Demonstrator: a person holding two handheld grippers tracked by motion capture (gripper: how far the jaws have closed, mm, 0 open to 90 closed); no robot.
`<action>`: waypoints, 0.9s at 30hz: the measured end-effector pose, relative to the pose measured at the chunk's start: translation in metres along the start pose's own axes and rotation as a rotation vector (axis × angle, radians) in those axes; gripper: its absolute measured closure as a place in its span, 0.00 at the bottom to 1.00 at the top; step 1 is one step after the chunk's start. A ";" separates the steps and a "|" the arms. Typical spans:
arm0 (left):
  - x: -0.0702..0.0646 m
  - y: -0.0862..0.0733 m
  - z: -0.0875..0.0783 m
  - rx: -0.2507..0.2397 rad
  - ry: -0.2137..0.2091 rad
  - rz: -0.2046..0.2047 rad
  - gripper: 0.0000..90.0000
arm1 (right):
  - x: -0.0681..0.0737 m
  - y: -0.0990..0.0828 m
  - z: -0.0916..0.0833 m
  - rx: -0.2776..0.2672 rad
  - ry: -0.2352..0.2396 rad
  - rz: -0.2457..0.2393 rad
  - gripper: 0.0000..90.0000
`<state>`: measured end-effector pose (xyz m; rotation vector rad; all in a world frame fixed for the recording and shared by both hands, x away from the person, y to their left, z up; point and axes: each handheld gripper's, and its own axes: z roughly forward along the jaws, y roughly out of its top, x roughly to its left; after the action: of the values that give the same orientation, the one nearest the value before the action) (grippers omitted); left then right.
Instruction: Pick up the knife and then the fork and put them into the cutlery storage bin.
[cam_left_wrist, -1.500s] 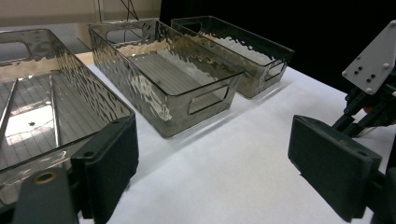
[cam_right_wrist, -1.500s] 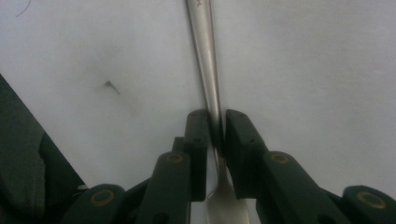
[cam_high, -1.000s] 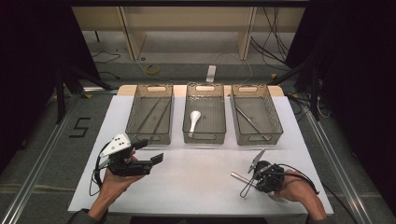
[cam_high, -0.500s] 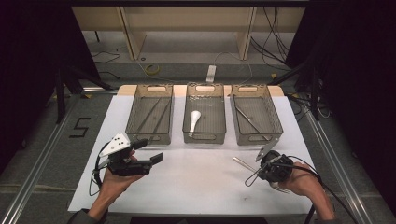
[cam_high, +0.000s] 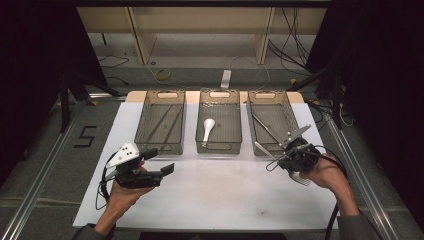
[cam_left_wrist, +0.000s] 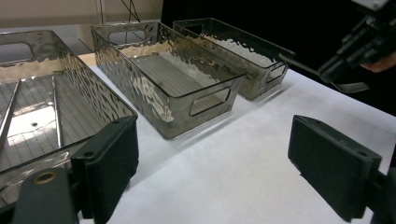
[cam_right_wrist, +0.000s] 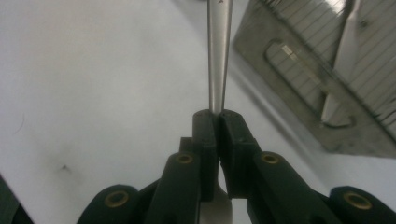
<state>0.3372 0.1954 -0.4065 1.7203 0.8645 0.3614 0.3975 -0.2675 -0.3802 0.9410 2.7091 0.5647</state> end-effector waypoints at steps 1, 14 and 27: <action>0.000 0.000 0.000 -0.003 0.001 -0.003 0.17 | -0.003 0.003 -0.001 -0.005 -0.005 0.011 0.95; 0.000 0.000 0.000 -0.006 0.001 -0.006 0.17 | -0.038 0.042 -0.007 -0.090 -0.062 0.087 0.95; 0.000 0.000 0.000 -0.009 0.000 -0.008 0.17 | -0.071 0.081 0.004 -0.106 -0.105 0.159 0.95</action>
<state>0.3372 0.1961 -0.4066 1.7087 0.8679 0.3591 0.4981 -0.2523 -0.3442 1.1303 2.5009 0.6625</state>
